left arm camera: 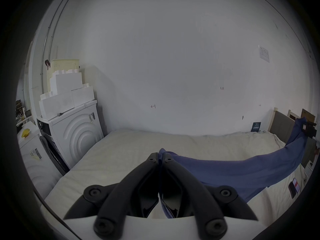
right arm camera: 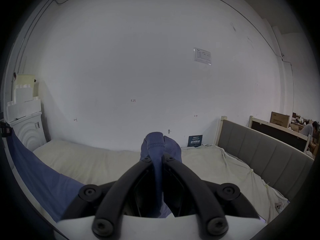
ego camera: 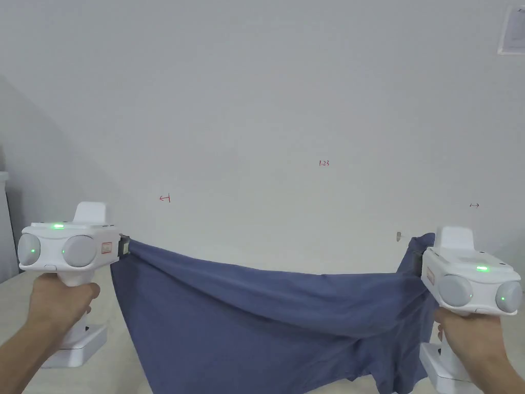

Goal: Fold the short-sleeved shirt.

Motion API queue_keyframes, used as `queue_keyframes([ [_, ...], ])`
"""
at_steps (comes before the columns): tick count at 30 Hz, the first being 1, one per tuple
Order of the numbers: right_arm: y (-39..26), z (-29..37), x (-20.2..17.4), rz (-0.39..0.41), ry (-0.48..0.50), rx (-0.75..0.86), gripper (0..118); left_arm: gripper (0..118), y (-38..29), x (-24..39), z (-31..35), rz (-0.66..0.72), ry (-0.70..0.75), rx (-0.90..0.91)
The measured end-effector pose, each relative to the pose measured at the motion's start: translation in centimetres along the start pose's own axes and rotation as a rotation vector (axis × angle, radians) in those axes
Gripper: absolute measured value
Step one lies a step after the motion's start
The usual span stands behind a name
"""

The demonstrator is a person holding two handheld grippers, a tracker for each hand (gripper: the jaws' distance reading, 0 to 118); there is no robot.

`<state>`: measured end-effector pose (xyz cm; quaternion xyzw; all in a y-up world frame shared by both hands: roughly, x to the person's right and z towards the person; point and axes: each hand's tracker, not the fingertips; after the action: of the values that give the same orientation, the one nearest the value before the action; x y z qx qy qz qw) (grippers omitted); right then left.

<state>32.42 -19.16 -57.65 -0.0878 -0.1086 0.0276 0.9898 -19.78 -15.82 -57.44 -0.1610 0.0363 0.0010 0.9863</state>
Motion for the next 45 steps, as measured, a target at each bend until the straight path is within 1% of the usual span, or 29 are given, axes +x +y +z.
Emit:
queue_keyframes([
  [4,0.9,-2.3,0.4,-0.016,-0.004,-0.008,4,0,1.3,0.4,-1.6,-0.025,0.016,0.012],
  [7,1.4,-3.0,0.4,-0.001,-0.014,0.011,4,0,2.2,0.2,-2.2,-0.024,0.014,0.033],
  [9,1.8,-3.3,0.7,-0.01,-0.009,0.008,4,0,2.3,0.2,-2.1,-0.015,0.018,0.05],
  [14,0.4,-2.9,1.2,-0.012,-0.011,0.009,4,0,0.6,0.1,-2.1,-0.023,0.001,0.047],
  [17,-1.4,-2.1,1.2,0.02,-0.005,-0.008,4,0,-1.2,0.3,-1.6,-0.038,-0.01,0.025],
  [21,-4.6,0.5,1.2,0.042,0.003,-0.03,4,0,-4.9,0.3,-0.2,-0.025,-0.023,0.005],
  [23,-6.4,2.0,1.2,0.069,0.008,-0.05,4,0,-6.8,0.1,0.6,-0.013,-0.032,-0.019],
  [31,-14.9,9.6,2.4,0.079,0.009,-0.107,4,0,-16.5,-1.1,5.0,0.014,-0.06,-0.092],
  [32,-15.8,10.4,2.6,0.089,0.007,-0.12,4,0,-17.6,-1.4,5.9,0.012,-0.065,-0.096],
  [33,-16.9,11.6,2.9,0.089,0.004,-0.121,4,0,-19.0,-1.6,6.8,0.03,-0.055,-0.093],
  [35,-18.8,13.5,3.4,0.087,-0.001,-0.144,4,0,-21.4,-2.0,8.4,0.012,-0.057,-0.12],
  [39,-22.5,17.2,4.3,0.084,-0.022,-0.168,4,0,-26.3,-3.0,12.0,0.034,-0.057,-0.155],
  [42,-24.7,19.6,4.8,0.082,-0.026,-0.188,4,0,-29.1,-3.5,14.5,0.021,-0.05,-0.167],
  [45,-26.8,22.0,4.8,0.111,-0.032,-0.213,4,0,-31.4,-4.3,16.6,0.037,-0.054,-0.187],
])
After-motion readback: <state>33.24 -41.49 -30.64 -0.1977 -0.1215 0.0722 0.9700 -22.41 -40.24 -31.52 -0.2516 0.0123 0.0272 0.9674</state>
